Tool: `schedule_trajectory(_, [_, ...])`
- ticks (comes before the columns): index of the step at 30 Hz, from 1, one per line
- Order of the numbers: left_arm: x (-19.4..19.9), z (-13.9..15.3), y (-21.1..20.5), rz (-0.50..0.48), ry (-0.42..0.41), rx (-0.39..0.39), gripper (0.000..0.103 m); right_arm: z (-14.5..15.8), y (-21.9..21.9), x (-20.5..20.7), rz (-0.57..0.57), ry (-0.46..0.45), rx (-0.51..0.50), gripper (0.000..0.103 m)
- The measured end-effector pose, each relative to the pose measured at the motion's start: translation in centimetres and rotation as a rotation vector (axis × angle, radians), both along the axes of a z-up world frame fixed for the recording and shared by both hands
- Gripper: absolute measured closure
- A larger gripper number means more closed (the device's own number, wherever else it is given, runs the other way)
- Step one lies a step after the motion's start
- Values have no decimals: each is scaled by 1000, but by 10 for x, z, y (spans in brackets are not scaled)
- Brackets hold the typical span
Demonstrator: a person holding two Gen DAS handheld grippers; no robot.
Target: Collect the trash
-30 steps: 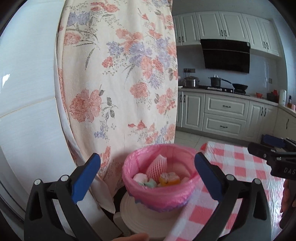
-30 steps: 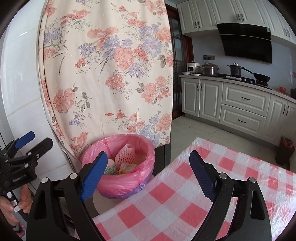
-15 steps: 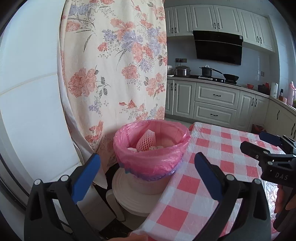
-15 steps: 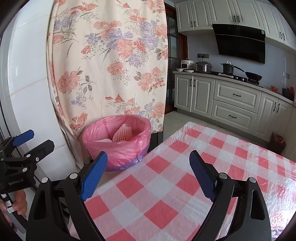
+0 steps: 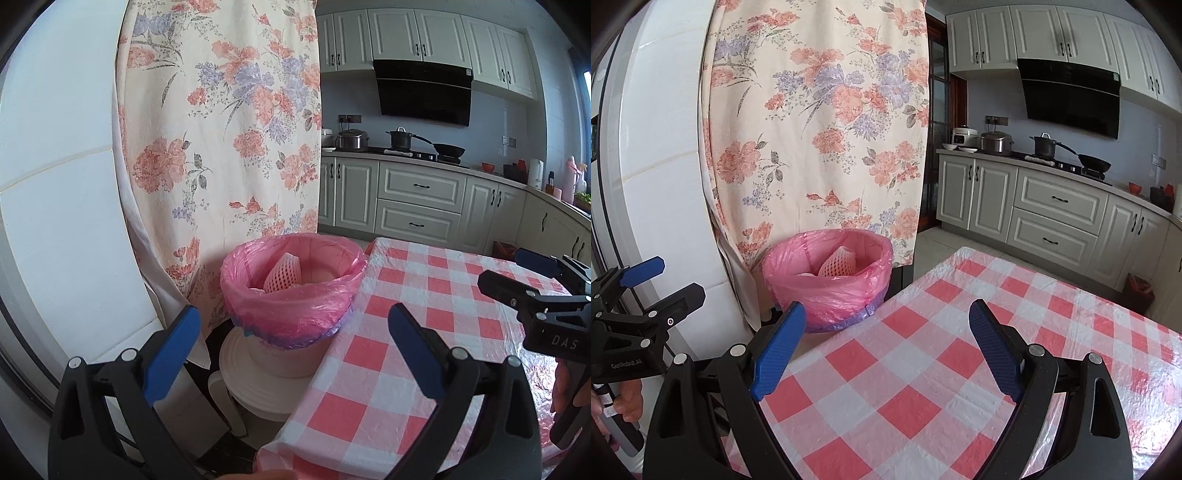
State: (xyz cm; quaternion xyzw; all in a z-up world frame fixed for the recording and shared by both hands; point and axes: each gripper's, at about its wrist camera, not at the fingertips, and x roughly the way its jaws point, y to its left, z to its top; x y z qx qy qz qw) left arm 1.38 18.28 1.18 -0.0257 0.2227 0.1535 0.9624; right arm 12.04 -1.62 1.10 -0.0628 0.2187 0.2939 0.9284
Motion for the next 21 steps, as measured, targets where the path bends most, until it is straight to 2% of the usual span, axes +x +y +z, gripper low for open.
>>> schedule_trajectory(21, [1, -4, 5, 12, 11, -18, 5, 1, 2, -5, 8, -5, 15, 18])
